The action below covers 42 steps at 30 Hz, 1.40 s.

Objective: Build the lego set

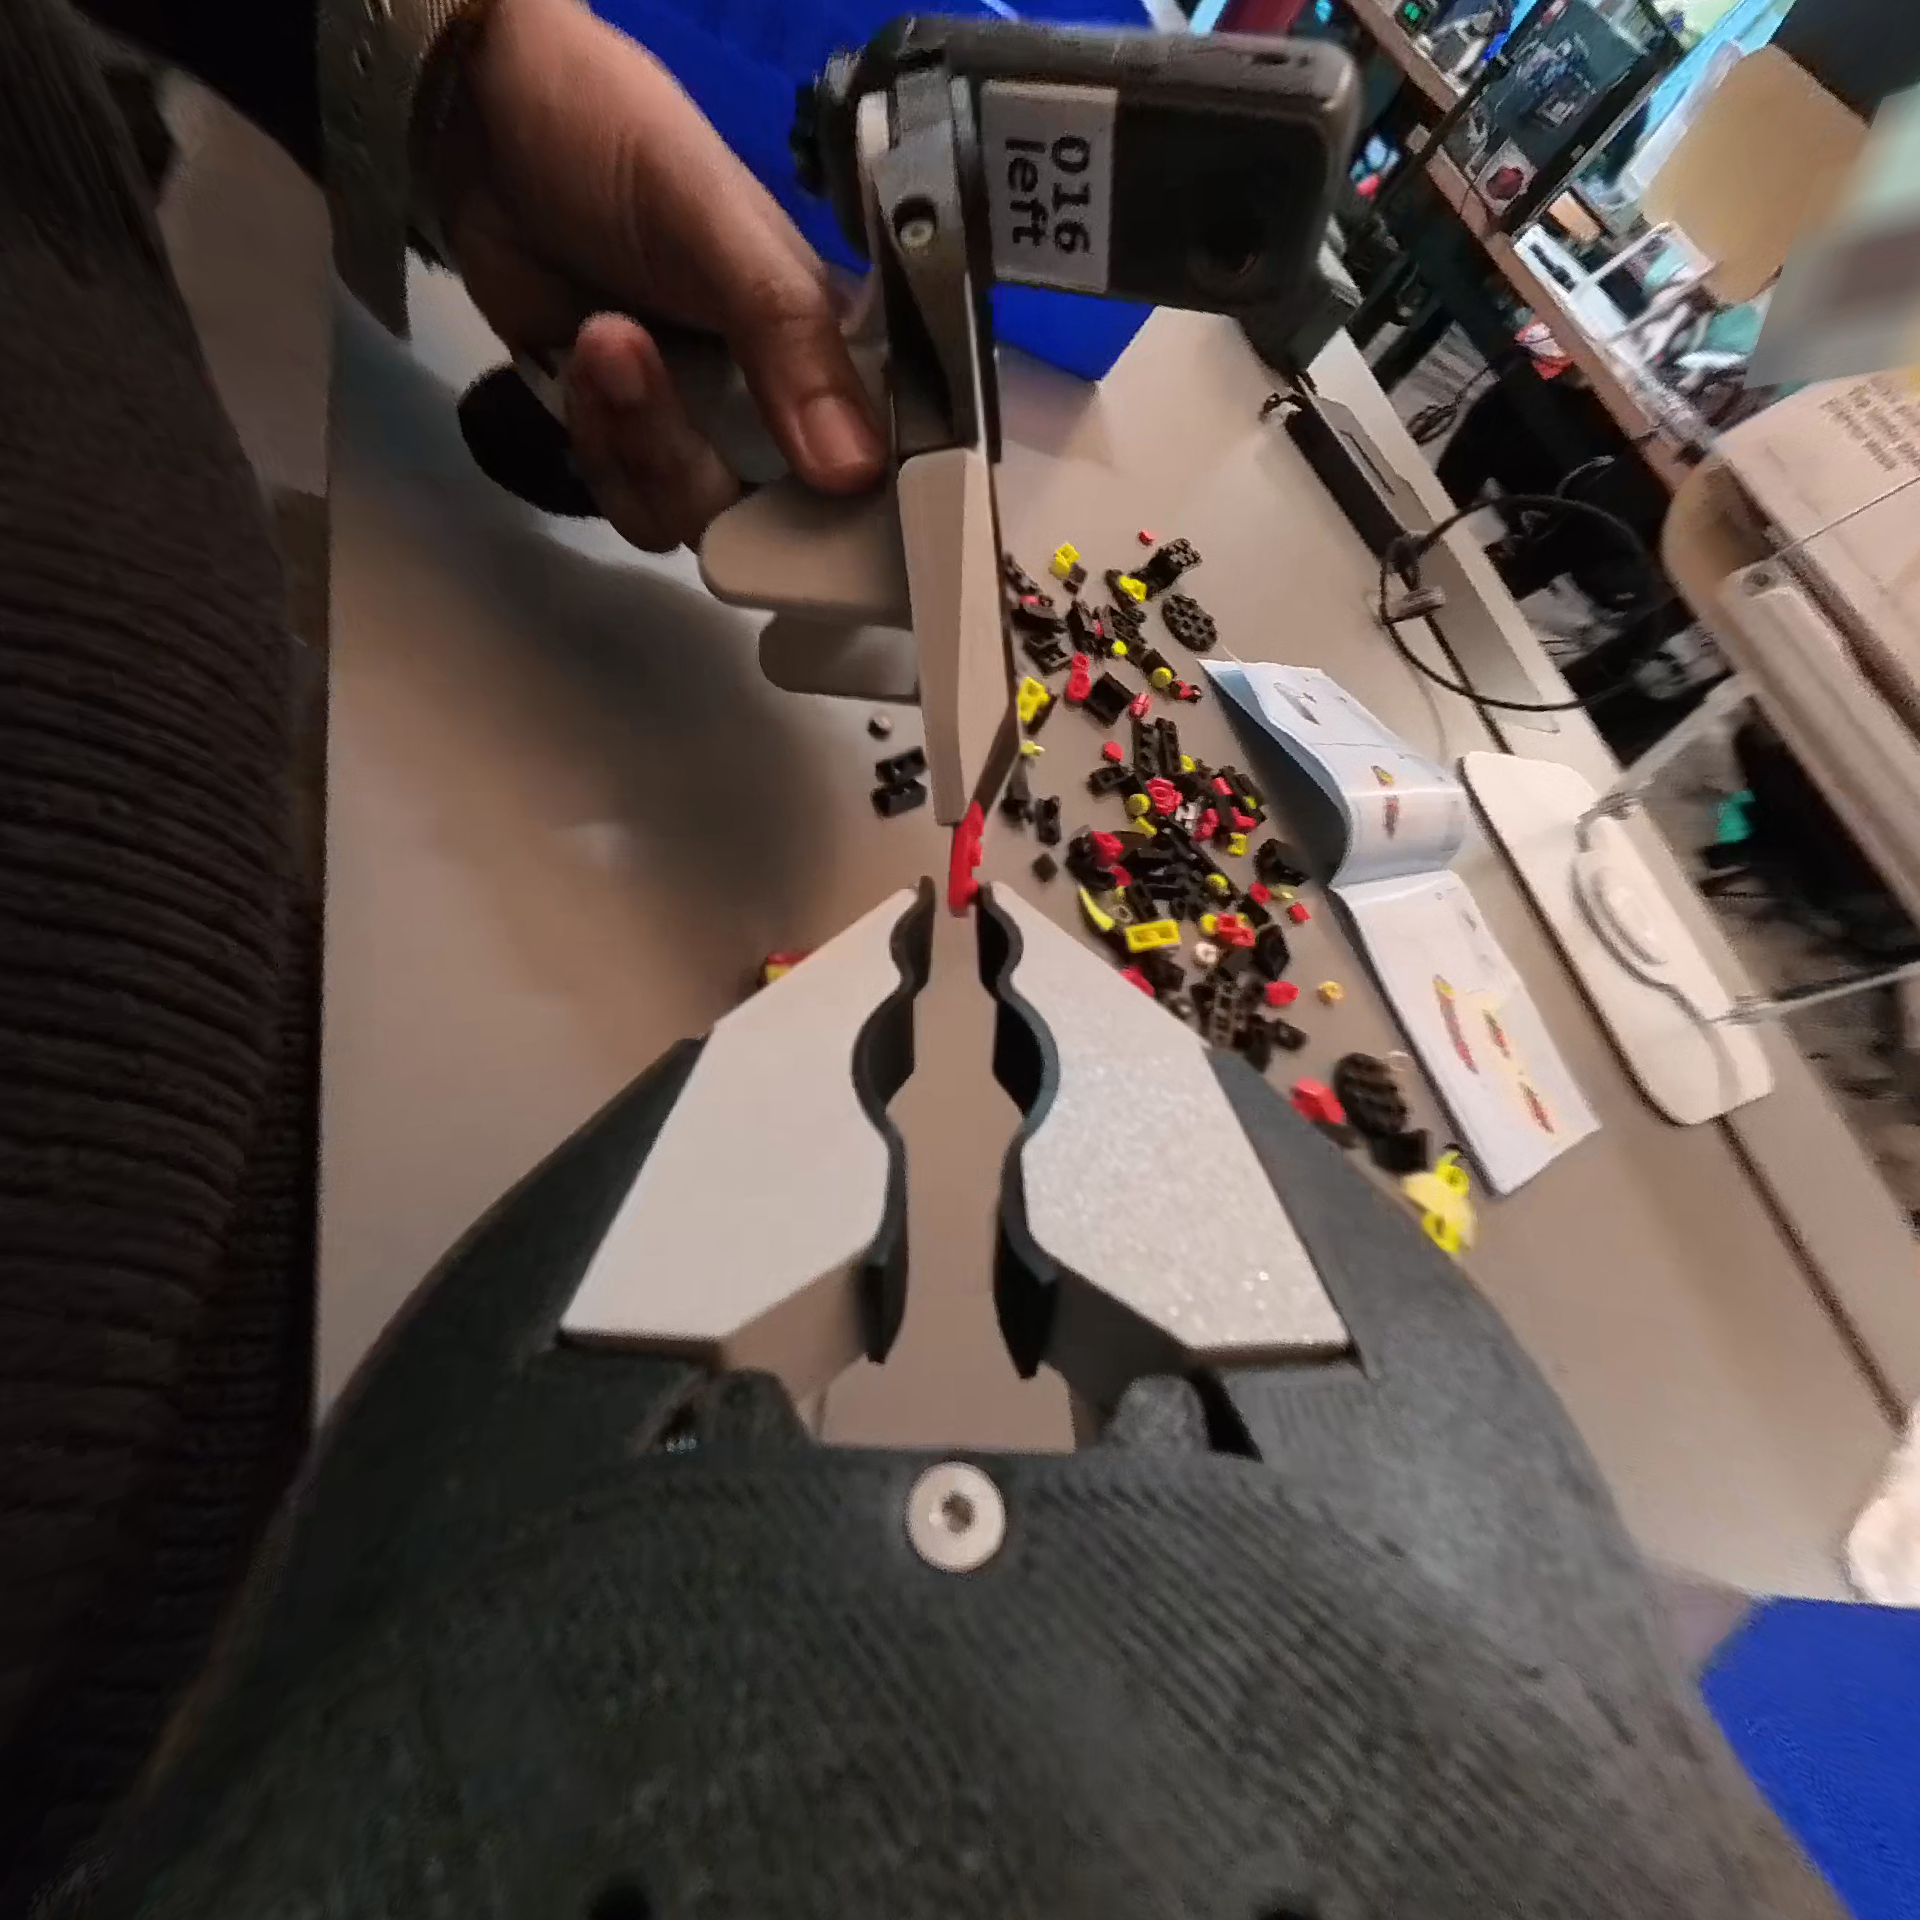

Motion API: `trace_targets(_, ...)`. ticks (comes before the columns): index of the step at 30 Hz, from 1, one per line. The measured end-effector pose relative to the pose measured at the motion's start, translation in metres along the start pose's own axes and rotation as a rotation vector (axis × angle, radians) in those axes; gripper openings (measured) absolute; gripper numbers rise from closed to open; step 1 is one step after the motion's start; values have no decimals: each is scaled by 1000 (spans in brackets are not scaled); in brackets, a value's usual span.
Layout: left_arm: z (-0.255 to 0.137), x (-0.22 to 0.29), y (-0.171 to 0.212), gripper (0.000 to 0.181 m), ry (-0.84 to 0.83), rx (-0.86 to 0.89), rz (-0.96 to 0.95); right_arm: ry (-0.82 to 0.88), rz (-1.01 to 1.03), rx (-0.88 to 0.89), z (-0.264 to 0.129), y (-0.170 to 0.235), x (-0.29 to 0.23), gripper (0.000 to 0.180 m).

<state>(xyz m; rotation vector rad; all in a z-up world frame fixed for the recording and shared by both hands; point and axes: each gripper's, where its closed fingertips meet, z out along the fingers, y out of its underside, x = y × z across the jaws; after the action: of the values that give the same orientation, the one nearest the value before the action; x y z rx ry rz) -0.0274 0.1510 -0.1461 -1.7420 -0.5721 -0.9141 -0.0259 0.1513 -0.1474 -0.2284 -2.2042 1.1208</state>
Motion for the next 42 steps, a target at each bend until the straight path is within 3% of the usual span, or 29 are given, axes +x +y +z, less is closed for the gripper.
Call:
trace_targets(5,-5,6,-6,4,65,36,-36,-94,262,98,-8,-9,6,12)
trace_targets(8,-6,10,-9,4,101,52,-52,-104,318,101,-9,-6,11,13)
trace_targets(16,-1,19,-2,4,187,17,-127,-26,63,121,-9,-16,2,4)
trace_targets(20,0,17,-2,8,169,16,-126,-19,72,109,-10,-14,5,3)
trace_targets(22,0,11,-2,22,124,15,-111,36,89,37,-11,-1,19,3)
trace_targets(24,-1,6,-2,28,90,16,-93,92,81,-154,-16,24,33,3)
trace_targets(29,-2,2,-2,28,79,14,-91,222,-40,-612,-45,83,56,4)
trace_targets(33,1,3,0,28,87,3,-99,141,-110,-870,-50,131,36,4)
trace_targets(36,0,3,-1,26,70,3,-68,106,-157,-895,-49,133,26,4)
trace_targets(42,2,3,4,25,66,-22,-60,-6,-13,-760,-38,106,2,16)
